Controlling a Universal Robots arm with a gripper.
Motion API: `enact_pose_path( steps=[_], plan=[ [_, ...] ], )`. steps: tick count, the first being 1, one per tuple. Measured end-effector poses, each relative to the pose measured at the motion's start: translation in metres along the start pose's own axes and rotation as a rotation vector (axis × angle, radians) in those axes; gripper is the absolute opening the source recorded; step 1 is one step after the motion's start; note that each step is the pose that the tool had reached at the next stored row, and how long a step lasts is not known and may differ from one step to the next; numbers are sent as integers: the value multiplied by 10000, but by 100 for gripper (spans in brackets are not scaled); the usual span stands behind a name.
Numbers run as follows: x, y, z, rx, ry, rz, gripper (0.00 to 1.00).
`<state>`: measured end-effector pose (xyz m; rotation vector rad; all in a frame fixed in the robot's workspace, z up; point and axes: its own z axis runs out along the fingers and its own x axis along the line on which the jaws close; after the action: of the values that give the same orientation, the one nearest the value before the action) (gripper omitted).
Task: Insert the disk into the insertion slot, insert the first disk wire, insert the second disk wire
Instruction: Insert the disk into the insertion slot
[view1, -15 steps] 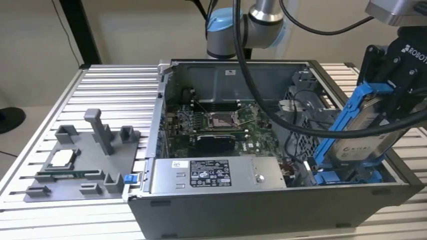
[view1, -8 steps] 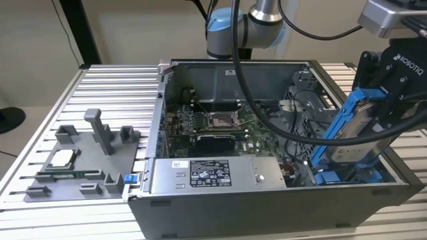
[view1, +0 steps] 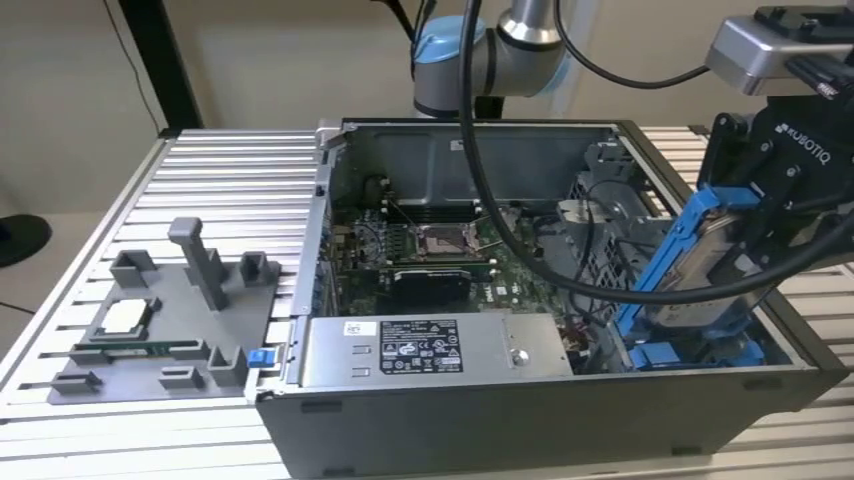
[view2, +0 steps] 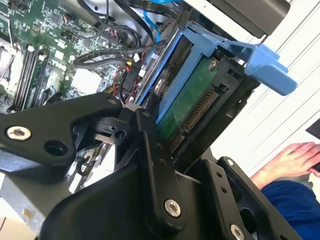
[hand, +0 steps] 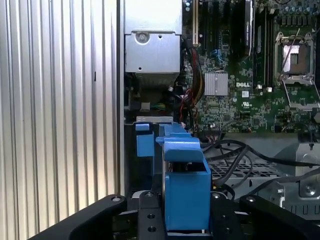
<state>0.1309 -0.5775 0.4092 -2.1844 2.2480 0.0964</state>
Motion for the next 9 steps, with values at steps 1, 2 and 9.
enact_pose_path(
  steps=[1, 2, 9],
  plan=[
    [2, -3, 7, -1, -3, 0, 0],
    [4, -4, 13, -2, -3, 2, 0],
    [30, -15, 97, -35, -26, 29, 0]
  ],
)
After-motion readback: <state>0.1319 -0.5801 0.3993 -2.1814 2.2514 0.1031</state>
